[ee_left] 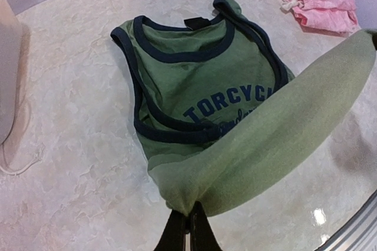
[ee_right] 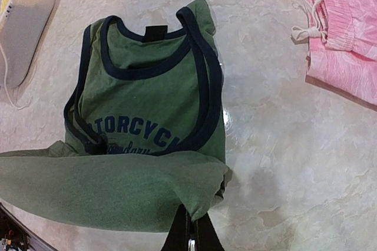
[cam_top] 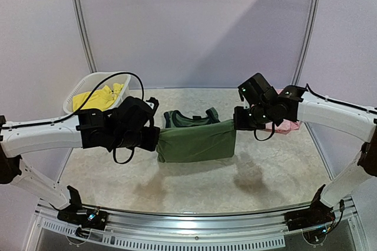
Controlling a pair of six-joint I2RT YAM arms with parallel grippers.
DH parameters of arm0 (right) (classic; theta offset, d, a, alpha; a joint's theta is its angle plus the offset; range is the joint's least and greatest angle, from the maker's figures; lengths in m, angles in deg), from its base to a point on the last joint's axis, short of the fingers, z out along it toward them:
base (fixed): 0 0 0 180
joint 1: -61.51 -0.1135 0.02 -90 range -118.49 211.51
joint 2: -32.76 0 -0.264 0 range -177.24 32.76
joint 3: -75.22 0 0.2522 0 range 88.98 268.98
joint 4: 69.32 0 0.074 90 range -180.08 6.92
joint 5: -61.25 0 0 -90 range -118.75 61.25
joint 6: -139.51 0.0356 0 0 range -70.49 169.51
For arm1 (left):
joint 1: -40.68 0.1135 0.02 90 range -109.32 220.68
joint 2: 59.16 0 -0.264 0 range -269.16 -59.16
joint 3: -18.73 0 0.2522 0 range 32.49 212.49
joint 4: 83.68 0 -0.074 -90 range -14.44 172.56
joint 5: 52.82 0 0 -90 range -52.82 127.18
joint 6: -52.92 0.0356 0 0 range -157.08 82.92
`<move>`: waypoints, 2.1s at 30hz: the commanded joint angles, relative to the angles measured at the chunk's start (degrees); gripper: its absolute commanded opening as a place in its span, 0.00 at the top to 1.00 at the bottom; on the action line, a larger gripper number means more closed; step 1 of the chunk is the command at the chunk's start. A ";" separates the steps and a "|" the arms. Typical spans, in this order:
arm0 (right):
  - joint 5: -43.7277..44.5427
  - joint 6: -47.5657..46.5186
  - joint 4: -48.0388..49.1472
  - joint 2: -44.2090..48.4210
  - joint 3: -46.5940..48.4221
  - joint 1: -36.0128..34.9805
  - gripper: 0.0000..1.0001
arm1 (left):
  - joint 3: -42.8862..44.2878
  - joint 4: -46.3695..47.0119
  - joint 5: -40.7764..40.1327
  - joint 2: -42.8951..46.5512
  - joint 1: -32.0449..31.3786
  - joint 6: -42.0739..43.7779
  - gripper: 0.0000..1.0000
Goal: Fold and stack the mixed laundry pile
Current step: Fold the 2/3-rectangle-folded tank top at the center of the board.
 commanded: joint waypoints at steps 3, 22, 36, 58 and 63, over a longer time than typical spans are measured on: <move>-0.65 -4.88 -3.07 -6.88 7.35 4.09 1.00 | 4.35 1.59 7.19 -5.28 6.88 4.37 1.00; -8.39 -11.47 -4.97 -27.46 30.16 13.22 1.00 | 18.92 5.61 23.35 -21.99 23.01 8.60 1.00; -14.18 -13.65 -2.62 -42.76 46.06 17.28 1.00 | 29.33 7.27 30.31 -35.69 30.63 10.21 1.00; -22.88 -12.09 14.94 -58.15 53.96 21.40 0.81 | 46.76 11.29 33.28 -57.95 36.87 9.99 0.94; -23.10 -12.55 18.83 -58.98 59.49 21.76 0.36 | 57.52 6.45 31.84 -61.76 37.23 10.74 0.58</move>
